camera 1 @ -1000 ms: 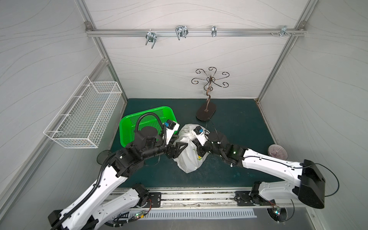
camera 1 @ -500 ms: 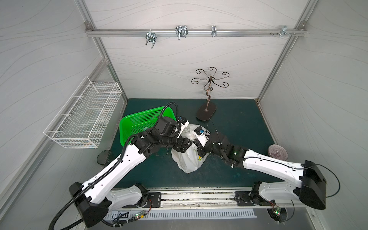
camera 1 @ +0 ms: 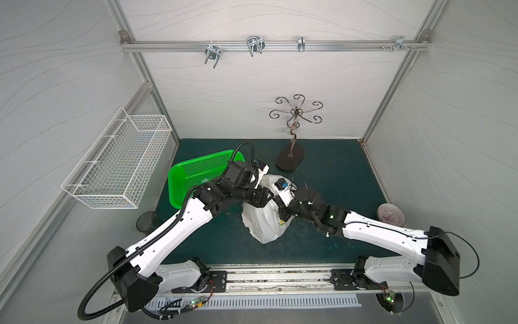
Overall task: Place the pineapple into a plastic bag & tie a knot
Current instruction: Cross the plastic bag at the center of the board.
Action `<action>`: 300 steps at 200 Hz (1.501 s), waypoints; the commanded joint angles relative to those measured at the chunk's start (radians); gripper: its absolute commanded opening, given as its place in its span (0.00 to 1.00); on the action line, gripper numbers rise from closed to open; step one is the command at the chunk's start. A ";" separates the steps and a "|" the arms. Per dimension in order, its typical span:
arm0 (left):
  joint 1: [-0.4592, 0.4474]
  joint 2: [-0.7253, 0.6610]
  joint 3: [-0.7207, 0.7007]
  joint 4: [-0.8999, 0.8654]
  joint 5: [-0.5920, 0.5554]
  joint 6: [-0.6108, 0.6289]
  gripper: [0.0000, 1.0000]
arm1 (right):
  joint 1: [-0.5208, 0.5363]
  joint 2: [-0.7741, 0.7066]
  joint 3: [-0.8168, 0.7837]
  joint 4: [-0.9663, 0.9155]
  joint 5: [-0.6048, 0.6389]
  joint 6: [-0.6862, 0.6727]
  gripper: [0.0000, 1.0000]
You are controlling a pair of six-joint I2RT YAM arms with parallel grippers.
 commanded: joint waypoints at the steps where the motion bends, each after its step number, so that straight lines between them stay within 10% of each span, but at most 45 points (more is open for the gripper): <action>1: 0.008 -0.002 -0.014 0.067 -0.003 -0.021 0.44 | 0.011 -0.008 -0.021 -0.026 0.000 0.015 0.00; 84: 0.008 -0.001 -0.062 0.072 -0.004 -0.022 0.36 | 0.011 -0.024 -0.032 -0.017 0.012 0.016 0.00; 149: 0.008 -0.032 -0.087 0.143 0.039 -0.010 0.00 | 0.011 -0.042 -0.038 -0.031 0.013 0.021 0.00; 233: 0.008 -0.059 -0.127 0.207 0.054 0.017 0.00 | 0.009 -0.253 0.081 -0.367 -0.035 0.070 0.61; 270: 0.008 -0.062 -0.134 0.225 0.061 0.017 0.00 | 0.006 -0.336 0.180 -0.514 -0.050 0.241 0.59; 300: 0.008 -0.071 -0.138 0.235 0.070 0.020 0.00 | -0.014 -0.286 0.341 -0.694 0.094 0.667 0.45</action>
